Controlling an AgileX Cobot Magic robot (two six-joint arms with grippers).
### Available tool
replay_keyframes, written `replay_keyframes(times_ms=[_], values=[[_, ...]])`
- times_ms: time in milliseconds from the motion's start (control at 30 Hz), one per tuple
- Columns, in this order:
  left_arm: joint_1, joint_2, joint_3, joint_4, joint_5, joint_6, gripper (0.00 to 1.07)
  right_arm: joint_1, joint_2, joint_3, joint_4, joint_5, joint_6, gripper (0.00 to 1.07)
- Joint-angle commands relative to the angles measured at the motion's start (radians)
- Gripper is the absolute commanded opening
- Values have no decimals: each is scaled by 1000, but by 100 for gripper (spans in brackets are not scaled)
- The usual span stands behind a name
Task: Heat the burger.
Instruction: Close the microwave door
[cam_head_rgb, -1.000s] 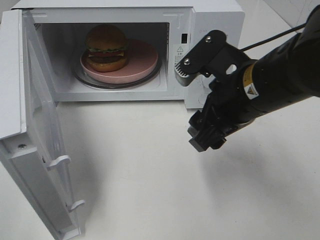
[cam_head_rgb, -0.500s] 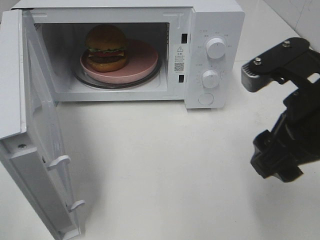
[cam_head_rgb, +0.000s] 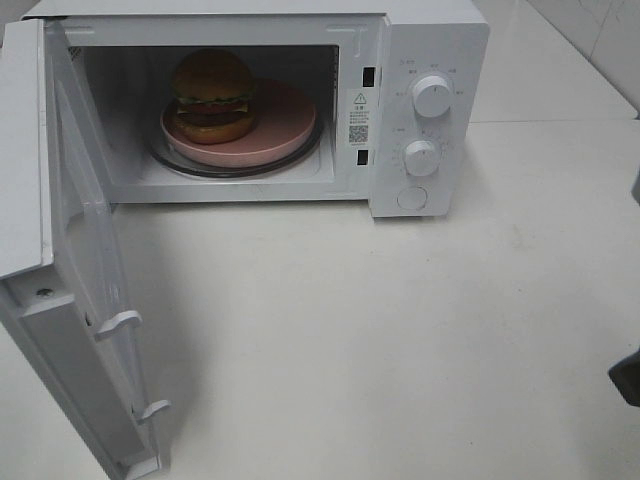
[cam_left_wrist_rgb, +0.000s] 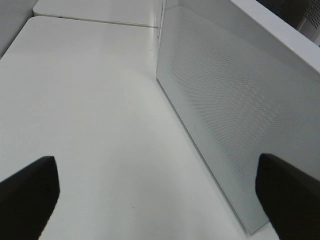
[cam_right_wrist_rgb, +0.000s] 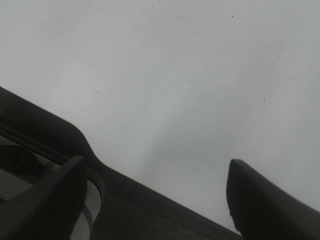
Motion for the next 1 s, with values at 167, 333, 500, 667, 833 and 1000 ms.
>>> replay_keyframes(times_ms=[167, 333, 500, 667, 833, 1000], values=[[-3, -17, 0, -3, 1, 1, 100, -22, -149, 88, 3, 30, 47, 75], [-3, -17, 0, -3, 1, 1, 100, -130, -224, 111, 7, 34, 29, 75], [-3, -17, 0, -3, 1, 1, 100, -275, -334, 111, 32, 25, -24, 75], [-3, -17, 0, -3, 1, 1, 100, -423, -487, 112, 84, 15, -130, 75], [-3, -17, 0, -3, 1, 1, 100, -534, -613, 112, 168, 7, -258, 75], [-3, -17, 0, -3, 1, 1, 100, -601, -737, 118, 210, 8, -312, 75]])
